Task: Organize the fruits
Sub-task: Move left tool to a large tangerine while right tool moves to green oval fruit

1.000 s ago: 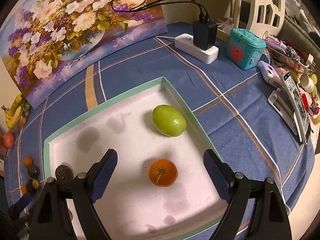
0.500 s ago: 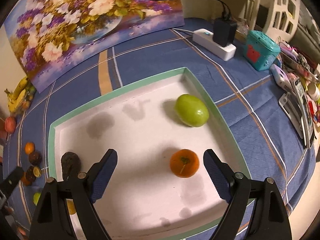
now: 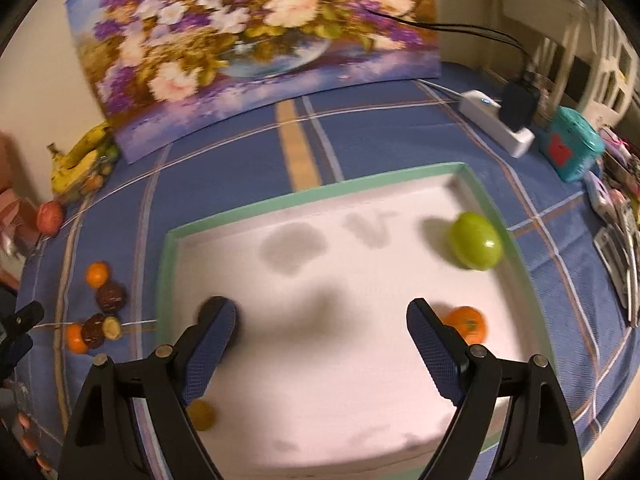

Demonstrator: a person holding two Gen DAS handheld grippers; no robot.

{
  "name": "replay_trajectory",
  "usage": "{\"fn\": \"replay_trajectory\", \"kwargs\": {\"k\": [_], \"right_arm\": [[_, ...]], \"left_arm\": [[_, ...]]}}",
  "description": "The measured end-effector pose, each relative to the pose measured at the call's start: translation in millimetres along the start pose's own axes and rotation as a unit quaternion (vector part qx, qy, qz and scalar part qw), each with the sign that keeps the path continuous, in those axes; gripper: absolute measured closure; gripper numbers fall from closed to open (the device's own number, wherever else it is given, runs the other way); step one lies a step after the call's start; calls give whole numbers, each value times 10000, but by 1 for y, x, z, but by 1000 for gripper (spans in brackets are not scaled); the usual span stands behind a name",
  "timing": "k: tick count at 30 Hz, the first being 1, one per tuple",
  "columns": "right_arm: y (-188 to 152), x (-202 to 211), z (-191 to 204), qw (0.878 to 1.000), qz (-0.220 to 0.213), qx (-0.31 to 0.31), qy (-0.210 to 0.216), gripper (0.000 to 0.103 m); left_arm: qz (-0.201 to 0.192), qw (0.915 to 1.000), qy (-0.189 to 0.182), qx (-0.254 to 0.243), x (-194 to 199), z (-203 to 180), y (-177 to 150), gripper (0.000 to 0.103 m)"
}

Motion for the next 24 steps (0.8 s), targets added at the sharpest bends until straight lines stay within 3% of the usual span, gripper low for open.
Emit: {"fn": "replay_trajectory", "kwargs": {"k": [8, 13, 18, 24], "right_arm": [[-2, 11, 62, 9977, -5, 482, 475, 15], [-11, 18, 98, 9938, 59, 800, 767, 15], [-24, 20, 128, 9886, 200, 1055, 1053, 15], [-46, 8, 155, 9810, 499, 1524, 1091, 15]], "left_arm": [[-142, 9992, 283, 251, 14, 48, 13, 0], [-158, 9990, 261, 330, 20, 66, 15, 0], [-67, 9993, 174, 321, 19, 73, 14, 0], [108, 9997, 94, 187, 8, 66, 11, 0]]}}
Point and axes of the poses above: each gripper's, at about its wrist camera, not at the fingertips, and x roughly against the way its jaws point, z to its left, y to its top, the point moved 4 cm from there along -x, roughly the way its jaws point, and after that the axes turned 8 degrees about -z, right-handed, at the moved point
